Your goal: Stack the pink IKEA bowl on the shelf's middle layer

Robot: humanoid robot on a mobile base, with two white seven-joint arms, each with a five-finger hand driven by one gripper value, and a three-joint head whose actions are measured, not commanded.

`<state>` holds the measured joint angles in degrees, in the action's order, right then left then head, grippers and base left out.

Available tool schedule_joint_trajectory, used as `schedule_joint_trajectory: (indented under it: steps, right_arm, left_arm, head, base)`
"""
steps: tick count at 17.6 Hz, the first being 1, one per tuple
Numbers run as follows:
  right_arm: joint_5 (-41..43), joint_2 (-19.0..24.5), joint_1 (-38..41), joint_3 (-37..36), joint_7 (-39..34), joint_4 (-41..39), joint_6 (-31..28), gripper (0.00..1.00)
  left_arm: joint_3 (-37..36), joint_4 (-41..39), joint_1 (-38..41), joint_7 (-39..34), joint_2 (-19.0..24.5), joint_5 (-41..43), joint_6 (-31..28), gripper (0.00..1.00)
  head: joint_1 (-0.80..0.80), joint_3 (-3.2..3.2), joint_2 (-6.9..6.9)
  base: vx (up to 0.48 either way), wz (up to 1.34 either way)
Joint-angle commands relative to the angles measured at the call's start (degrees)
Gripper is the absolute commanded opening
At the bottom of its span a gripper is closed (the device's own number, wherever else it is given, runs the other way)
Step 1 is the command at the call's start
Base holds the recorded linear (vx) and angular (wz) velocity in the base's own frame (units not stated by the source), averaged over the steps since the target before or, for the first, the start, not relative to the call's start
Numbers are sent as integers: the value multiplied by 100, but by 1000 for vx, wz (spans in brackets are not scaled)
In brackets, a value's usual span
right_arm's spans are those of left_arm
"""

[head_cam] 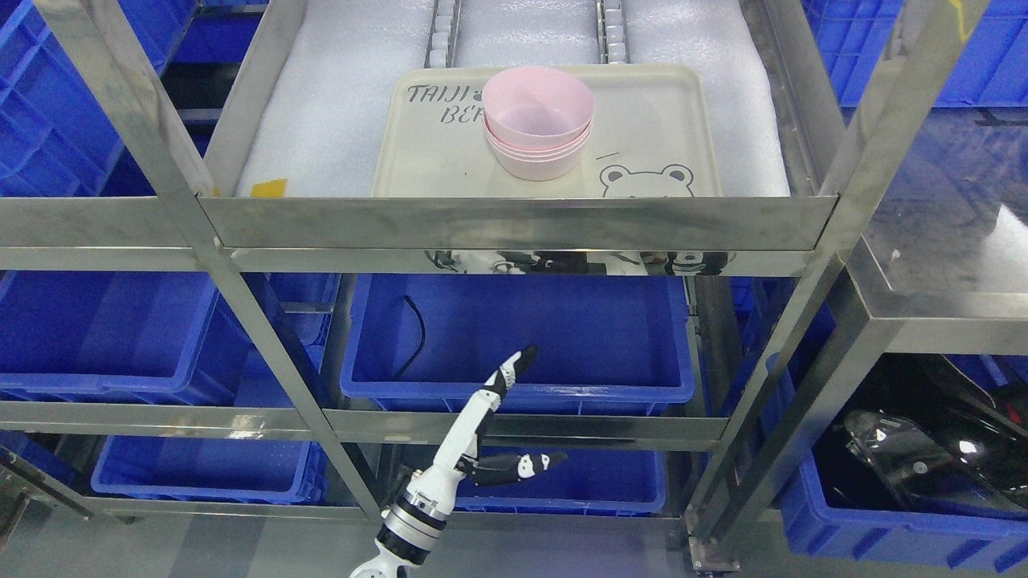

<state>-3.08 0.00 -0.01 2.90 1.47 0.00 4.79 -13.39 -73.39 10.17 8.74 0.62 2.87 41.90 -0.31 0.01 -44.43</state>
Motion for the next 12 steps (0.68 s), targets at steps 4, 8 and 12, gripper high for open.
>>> schedule_joint_trajectory:
  steps: [4,8,12]
  right_arm:
    - [0,-100,132,0,2,-100,-5,100]
    - [0,-100,132,0,2,-100,-5,100]
    - [0,-100,132,0,2,-100,-5,100]
  left_arm:
    - [741,-87,64,-505,38,-647,-682,100]
    - [706,-674,-86,-523,38,-647,-1262,100]
    - [654,-1159,-86,-523,38,-656,-1826,100]
  head:
    - [0,0,0]
    - [0,0,0]
    - [0,0,0]
  base:
    - [0,0]
    - [-46,41]
    - [-97,116]
